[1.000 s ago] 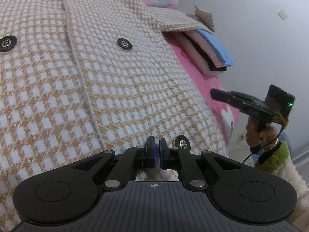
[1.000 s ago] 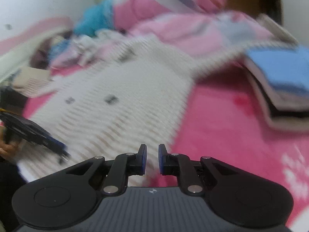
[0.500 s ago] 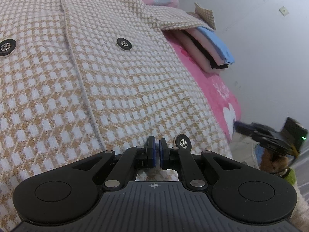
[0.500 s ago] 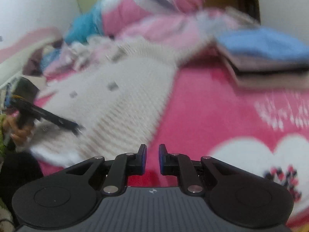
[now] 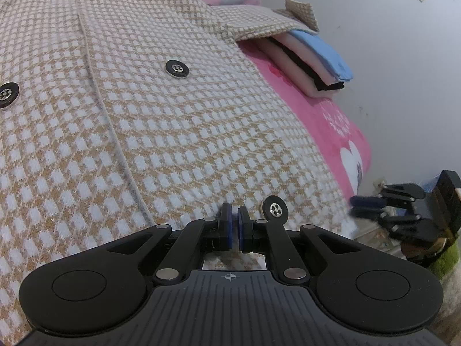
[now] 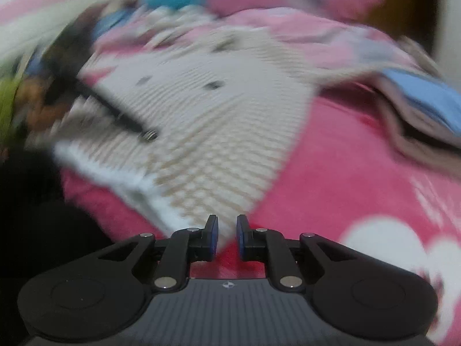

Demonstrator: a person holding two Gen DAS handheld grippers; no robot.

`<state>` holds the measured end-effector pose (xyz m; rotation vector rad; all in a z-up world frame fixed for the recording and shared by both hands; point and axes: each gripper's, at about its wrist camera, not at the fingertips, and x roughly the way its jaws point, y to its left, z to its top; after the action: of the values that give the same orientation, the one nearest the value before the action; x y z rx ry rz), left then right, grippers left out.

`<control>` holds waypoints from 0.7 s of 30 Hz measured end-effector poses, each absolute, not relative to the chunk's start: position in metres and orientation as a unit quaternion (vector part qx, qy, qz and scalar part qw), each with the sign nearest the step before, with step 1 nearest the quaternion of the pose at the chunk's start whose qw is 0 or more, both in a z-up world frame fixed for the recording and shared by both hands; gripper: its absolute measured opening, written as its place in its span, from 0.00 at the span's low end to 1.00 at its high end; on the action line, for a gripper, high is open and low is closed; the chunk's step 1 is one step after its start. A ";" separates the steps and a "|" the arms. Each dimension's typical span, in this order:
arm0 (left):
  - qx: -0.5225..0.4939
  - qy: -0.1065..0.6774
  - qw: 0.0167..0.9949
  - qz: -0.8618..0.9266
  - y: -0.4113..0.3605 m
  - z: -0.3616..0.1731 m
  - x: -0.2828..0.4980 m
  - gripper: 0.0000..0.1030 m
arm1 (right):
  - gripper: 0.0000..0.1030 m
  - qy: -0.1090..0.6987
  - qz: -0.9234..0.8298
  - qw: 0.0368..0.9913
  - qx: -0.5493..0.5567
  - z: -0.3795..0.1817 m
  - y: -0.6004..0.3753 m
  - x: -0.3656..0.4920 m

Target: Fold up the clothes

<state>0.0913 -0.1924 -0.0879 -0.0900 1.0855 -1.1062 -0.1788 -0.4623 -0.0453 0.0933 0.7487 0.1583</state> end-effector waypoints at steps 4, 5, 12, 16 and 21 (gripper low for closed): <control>-0.039 0.489 0.716 -0.497 -0.193 -0.087 0.090 0.07 | 0.31 0.341 0.045 0.919 0.192 -0.059 -0.487 -0.188; -0.039 0.488 0.717 -0.496 -0.193 -0.087 0.089 0.07 | 0.31 0.341 0.045 0.916 0.209 -0.064 -0.487 -0.188; -0.022 0.477 0.727 -0.493 -0.196 -0.084 0.083 0.07 | 0.05 0.333 0.036 0.897 0.287 -0.085 -0.483 -0.186; 0.000 0.469 0.732 -0.494 -0.198 -0.080 0.078 0.07 | 0.02 0.305 0.033 0.919 0.246 -0.064 -0.482 -0.198; 0.026 0.453 0.739 -0.498 -0.199 -0.078 0.071 0.07 | 0.01 0.346 0.006 0.914 0.211 -0.087 -0.479 -0.186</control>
<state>0.0714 -0.1994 -0.0775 0.0578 0.9951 -1.0918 -0.1855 -0.4795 -0.0866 0.4351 0.7130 0.0121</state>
